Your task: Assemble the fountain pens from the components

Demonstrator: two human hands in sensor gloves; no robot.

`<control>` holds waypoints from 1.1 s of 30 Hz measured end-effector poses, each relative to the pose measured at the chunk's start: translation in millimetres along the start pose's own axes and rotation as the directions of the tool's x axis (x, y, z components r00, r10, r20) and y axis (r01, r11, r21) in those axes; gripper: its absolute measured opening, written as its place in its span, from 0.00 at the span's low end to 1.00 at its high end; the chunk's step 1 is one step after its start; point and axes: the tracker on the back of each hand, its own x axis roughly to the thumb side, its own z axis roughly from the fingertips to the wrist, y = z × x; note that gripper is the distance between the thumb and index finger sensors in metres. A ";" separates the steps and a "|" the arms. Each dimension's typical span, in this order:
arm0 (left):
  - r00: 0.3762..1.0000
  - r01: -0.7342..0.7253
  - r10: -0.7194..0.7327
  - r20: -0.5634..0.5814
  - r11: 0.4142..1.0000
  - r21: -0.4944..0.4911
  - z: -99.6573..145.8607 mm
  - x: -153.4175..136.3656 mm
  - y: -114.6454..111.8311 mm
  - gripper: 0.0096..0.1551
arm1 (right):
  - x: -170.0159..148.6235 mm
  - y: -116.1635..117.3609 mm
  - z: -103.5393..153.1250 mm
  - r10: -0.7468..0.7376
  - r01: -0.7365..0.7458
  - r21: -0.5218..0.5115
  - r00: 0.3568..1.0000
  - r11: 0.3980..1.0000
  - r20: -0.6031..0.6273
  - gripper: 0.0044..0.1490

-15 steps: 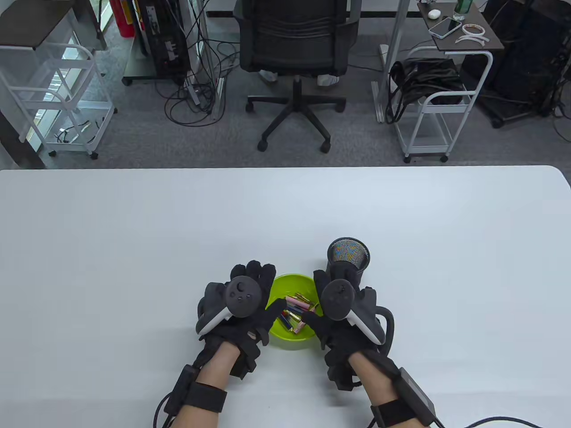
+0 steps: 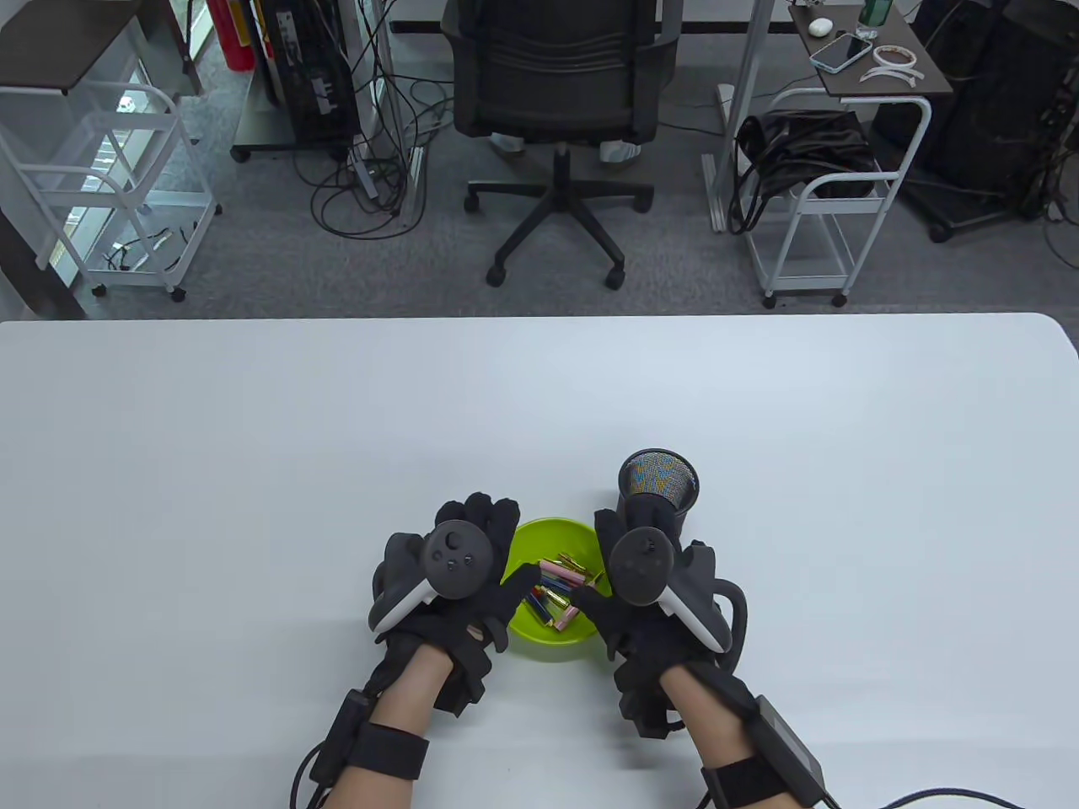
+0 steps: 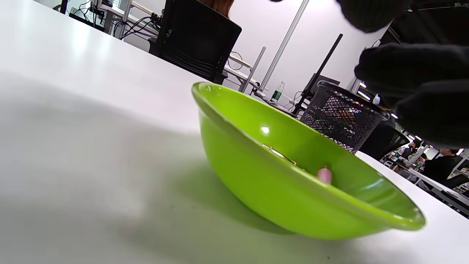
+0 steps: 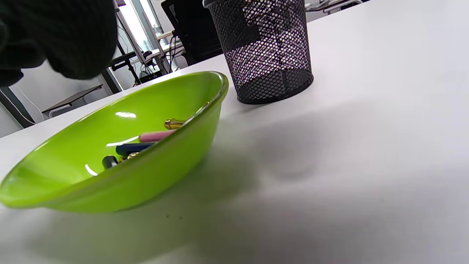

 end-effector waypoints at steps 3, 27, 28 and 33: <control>1.000 0.004 -0.004 0.000 1.000 0.005 0.0 1.4 1.5 0.47 | -3.0 -2.2 0.7 -0.013 0.013 0.011 1.000 1.000 -0.007 0.59; 0.957 0.257 -0.258 0.130 0.966 0.024 -6.5 38.1 -17.2 0.44 | -7.2 -17.5 7.2 -0.186 0.189 -0.045 0.981 0.981 0.062 0.51; 0.947 0.289 -0.291 0.135 0.957 0.035 -8.0 41.5 -18.1 0.43 | -8.4 -18.9 7.6 -0.192 0.195 -0.048 0.980 0.980 0.058 0.51; 0.927 0.353 -0.354 0.122 0.935 0.035 -17.8 55.7 -18.7 0.32 | -11.1 -22.8 7.8 -0.227 0.230 -0.065 0.972 0.971 0.055 0.50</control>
